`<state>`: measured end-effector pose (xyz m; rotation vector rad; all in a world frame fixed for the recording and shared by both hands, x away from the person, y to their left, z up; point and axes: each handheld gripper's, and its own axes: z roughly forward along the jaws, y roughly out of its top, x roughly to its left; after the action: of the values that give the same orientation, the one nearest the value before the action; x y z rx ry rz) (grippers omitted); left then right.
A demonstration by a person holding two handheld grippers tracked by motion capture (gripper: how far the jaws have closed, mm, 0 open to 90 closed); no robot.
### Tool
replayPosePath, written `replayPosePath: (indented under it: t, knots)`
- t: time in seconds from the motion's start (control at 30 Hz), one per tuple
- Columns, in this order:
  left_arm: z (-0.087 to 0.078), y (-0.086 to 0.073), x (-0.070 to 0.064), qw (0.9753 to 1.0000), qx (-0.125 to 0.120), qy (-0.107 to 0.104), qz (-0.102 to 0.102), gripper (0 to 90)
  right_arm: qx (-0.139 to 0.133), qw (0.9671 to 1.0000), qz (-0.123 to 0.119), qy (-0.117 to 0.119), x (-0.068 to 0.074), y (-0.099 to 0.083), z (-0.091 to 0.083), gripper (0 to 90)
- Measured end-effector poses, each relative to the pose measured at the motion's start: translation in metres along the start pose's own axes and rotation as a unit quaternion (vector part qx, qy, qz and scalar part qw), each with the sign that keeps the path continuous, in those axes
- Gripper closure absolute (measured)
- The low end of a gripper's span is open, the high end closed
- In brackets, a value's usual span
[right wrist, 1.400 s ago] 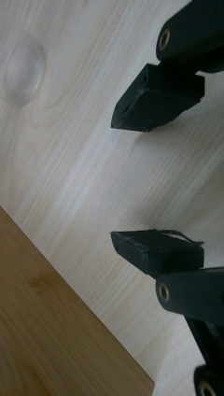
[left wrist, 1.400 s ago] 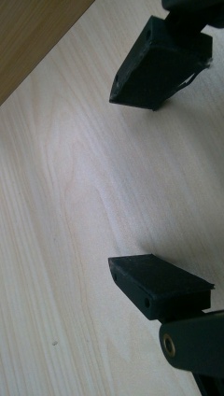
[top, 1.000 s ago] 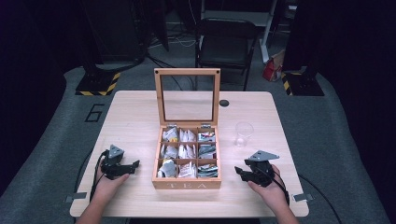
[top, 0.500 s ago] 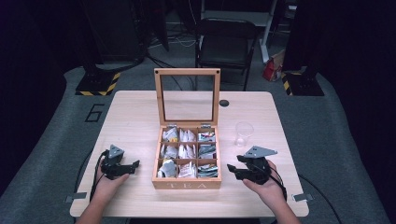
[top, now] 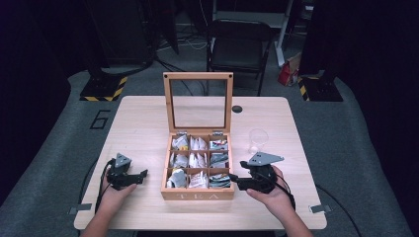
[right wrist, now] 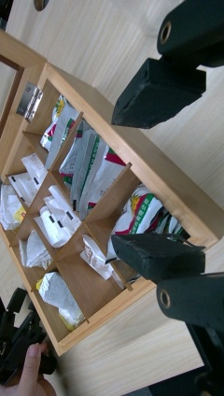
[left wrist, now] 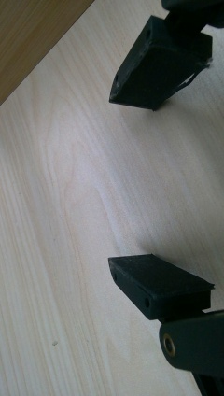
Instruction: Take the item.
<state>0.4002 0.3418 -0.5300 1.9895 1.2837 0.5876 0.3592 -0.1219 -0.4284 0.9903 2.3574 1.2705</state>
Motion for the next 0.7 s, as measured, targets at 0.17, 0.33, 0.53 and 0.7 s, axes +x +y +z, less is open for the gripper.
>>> replayPosePath:
  t: [0.17,0.33,0.53,0.7]
  knots:
    - [0.000,0.000,0.000,1.0000,0.000,0.000,0.000,17.8,0.005,0.9999,-0.003,0.015,0.002,0.003,0.005,43.4]
    - [0.000,0.000,0.000,1.0000,0.000,0.000,0.000,17.8,0.007,0.9995,-0.008,0.031,0.007,0.006,0.012,49.3]
    - [0.000,0.000,0.000,1.0000,0.000,0.000,0.000,17.8,0.005,0.9989,-0.020,0.042,0.013,0.014,0.022,51.1]
    - [0.000,0.000,0.000,1.0000,0.002,-0.001,0.000,17.8,0.002,0.9981,-0.025,0.056,0.018,0.022,0.032,51.4]
